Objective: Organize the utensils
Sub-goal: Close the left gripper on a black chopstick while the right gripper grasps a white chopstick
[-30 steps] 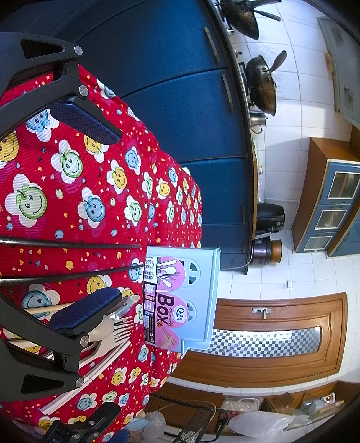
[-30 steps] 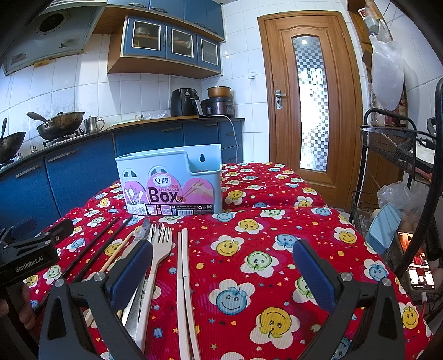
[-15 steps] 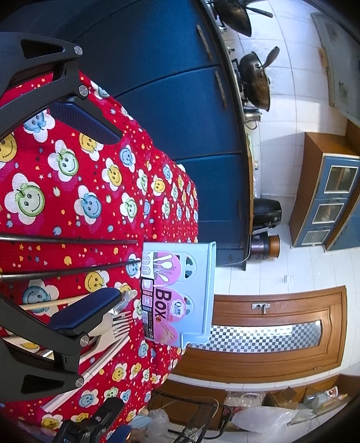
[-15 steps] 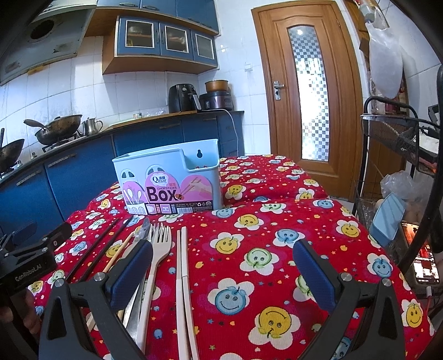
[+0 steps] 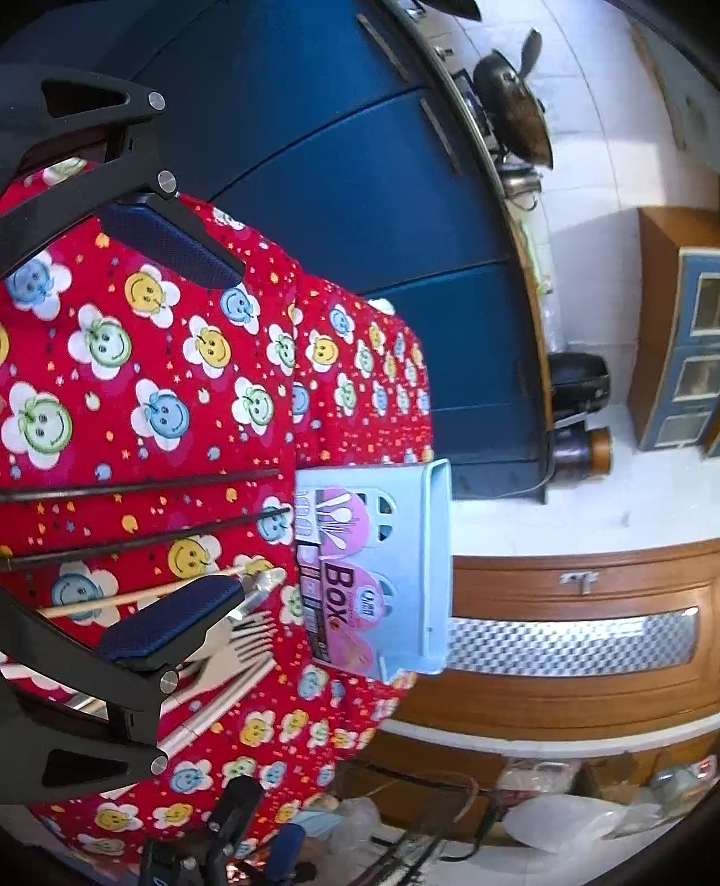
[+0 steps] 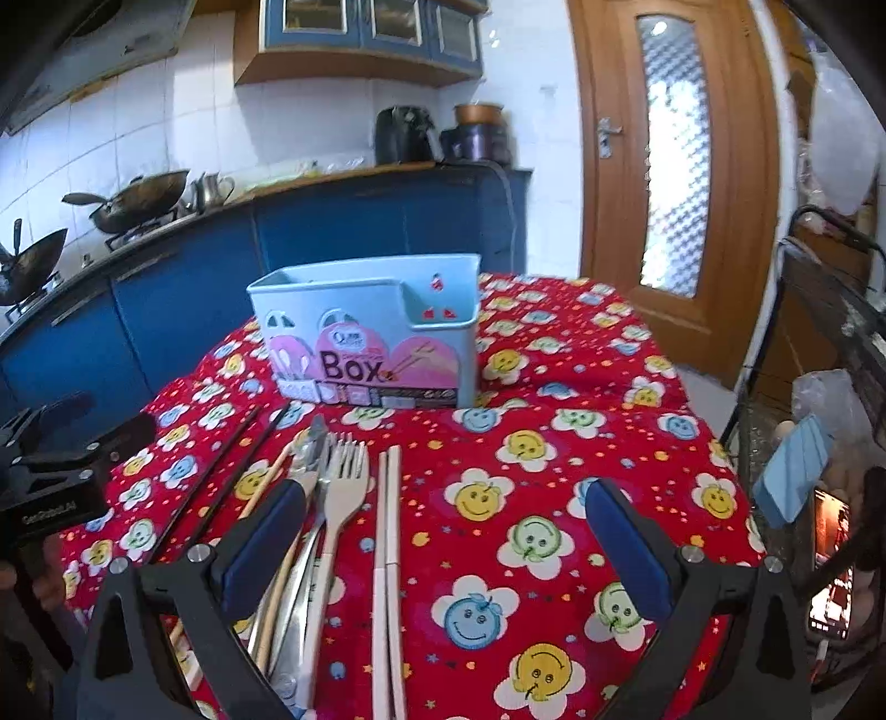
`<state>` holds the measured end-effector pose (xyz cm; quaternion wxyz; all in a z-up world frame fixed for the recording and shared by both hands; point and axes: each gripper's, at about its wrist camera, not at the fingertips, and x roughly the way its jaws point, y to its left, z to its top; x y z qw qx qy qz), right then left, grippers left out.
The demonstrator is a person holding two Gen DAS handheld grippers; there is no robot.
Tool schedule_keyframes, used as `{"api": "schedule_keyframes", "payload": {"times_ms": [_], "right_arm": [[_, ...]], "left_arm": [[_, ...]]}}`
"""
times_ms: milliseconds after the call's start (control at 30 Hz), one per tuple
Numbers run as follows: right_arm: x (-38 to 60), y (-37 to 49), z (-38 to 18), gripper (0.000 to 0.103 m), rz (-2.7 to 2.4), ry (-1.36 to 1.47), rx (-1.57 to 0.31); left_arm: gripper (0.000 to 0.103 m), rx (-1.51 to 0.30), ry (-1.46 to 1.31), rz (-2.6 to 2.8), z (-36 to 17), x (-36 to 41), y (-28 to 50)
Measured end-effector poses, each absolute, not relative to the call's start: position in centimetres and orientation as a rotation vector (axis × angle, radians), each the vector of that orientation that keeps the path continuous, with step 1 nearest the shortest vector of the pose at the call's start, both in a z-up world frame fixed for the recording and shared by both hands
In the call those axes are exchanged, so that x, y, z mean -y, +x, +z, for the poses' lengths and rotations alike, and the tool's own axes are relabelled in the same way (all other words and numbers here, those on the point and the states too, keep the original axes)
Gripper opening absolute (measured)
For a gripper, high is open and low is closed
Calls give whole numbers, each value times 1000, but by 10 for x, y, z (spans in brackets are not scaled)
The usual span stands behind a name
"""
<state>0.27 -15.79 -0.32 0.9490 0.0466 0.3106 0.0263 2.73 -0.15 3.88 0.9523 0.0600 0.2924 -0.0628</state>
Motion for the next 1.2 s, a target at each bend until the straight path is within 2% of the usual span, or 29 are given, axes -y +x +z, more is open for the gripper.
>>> {"api": "schedule_keyframes", "payload": {"times_ms": [233,333,433,567,700,1200], "right_arm": [[159,25,-5,88,133,100,-801],[161,34,-10,77,149,101,-873],[164,42,-17,68,178,115,-961],[163,50,-25,47,225,117,-1045],[157,54,-31,32,243,77,-1089],[152,65,-40,17,279,31,-1158]], "left_arm": [[101,-743,146,-159,33,1,45],[97,-797,165,-168,26,3,50],[89,-854,176,-188,20,6,55],[74,-961,136,-229,8,6,65],[70,-993,138,-238,3,6,67],[67,-1073,158,-207,-11,0,83]]}}
